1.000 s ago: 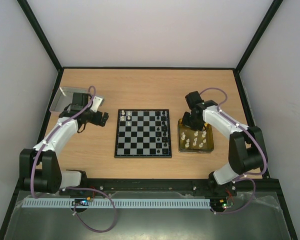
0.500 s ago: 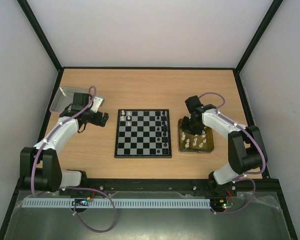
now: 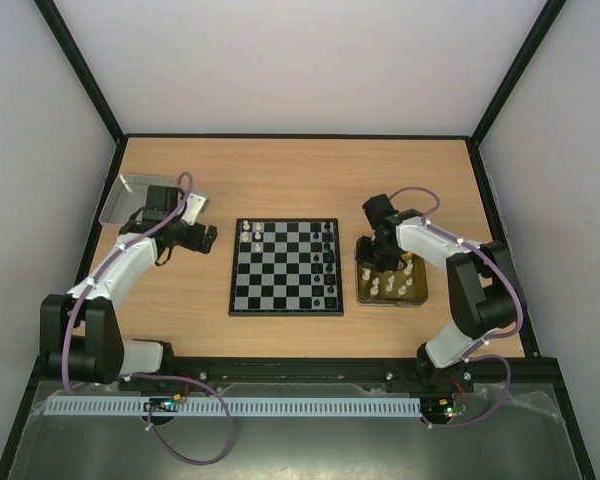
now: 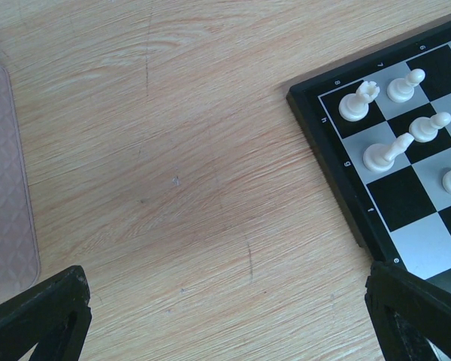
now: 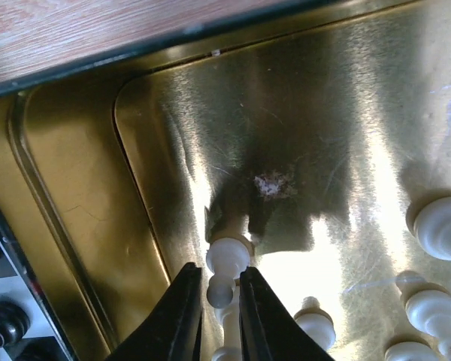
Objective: Set up the chess pieces on the board
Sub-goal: Pick up the chess piece from the storage box, then place the chess piece on the chessboard.
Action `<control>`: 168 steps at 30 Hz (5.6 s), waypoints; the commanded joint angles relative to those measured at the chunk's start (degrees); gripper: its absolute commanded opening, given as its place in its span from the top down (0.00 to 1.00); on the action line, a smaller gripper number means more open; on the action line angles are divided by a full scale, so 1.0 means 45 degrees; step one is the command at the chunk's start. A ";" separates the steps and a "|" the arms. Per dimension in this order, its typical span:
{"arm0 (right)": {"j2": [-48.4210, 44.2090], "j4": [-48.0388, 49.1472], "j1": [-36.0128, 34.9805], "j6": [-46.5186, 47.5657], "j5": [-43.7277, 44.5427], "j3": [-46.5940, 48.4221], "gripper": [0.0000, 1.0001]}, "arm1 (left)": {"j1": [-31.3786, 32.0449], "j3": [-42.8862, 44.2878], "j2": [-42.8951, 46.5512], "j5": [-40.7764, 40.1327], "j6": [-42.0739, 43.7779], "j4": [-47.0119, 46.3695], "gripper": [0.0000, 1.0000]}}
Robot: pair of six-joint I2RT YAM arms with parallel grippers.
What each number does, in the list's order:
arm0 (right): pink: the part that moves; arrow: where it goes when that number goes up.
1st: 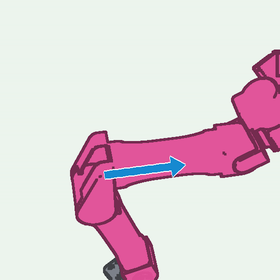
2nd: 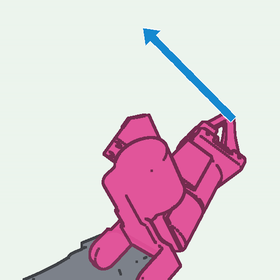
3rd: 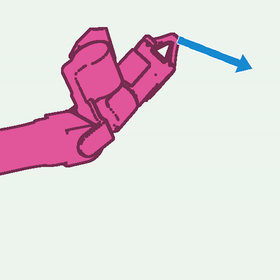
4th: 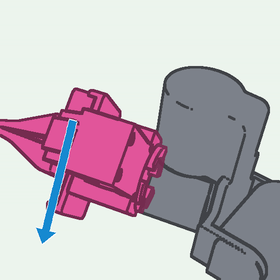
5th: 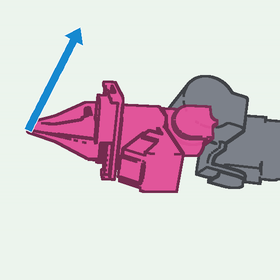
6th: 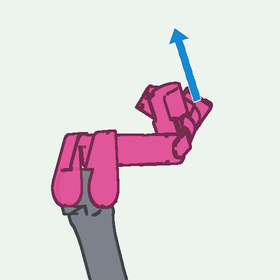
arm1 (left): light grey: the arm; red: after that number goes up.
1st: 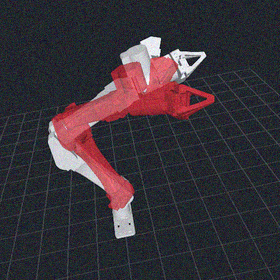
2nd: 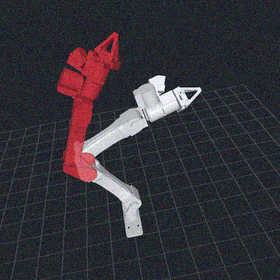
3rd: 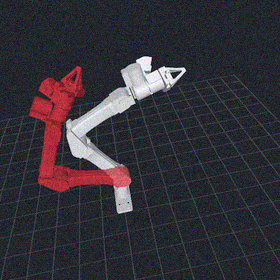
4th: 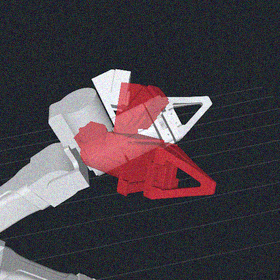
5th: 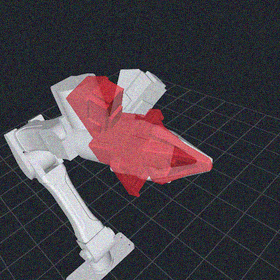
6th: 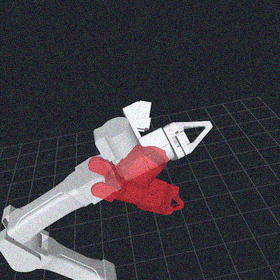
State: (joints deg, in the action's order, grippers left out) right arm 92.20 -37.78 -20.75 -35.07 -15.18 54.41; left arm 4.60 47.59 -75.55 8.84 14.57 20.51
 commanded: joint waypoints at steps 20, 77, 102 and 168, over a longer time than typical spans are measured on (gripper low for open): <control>0.0548 0.0154 -0.0076 0.0022 0.0694 0.0395 0.98 | 0.0057 0.0029 0.0029 -0.0051 0.0064 0.0123 0.00; 0.6415 -0.2666 -0.7118 -0.1954 0.1484 1.1142 0.98 | -0.0279 -0.0044 -0.0038 -0.1315 -0.0229 -0.0263 0.00; 0.8211 -0.2835 -0.7409 -0.1732 0.1172 1.2311 0.98 | -0.0280 -0.0103 -0.0008 -0.1262 -0.0210 -0.0321 0.00; 0.8323 -0.2991 -0.7409 -0.1472 0.1313 1.2750 0.88 | -0.0280 -0.0112 -0.0086 -0.1124 -0.0141 -0.0301 0.00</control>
State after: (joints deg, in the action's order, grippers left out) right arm 130.04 -49.30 -53.76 -41.80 -10.17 110.19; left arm 3.77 47.59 -75.75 3.44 13.89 19.55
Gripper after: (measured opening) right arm 0.114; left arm 0.998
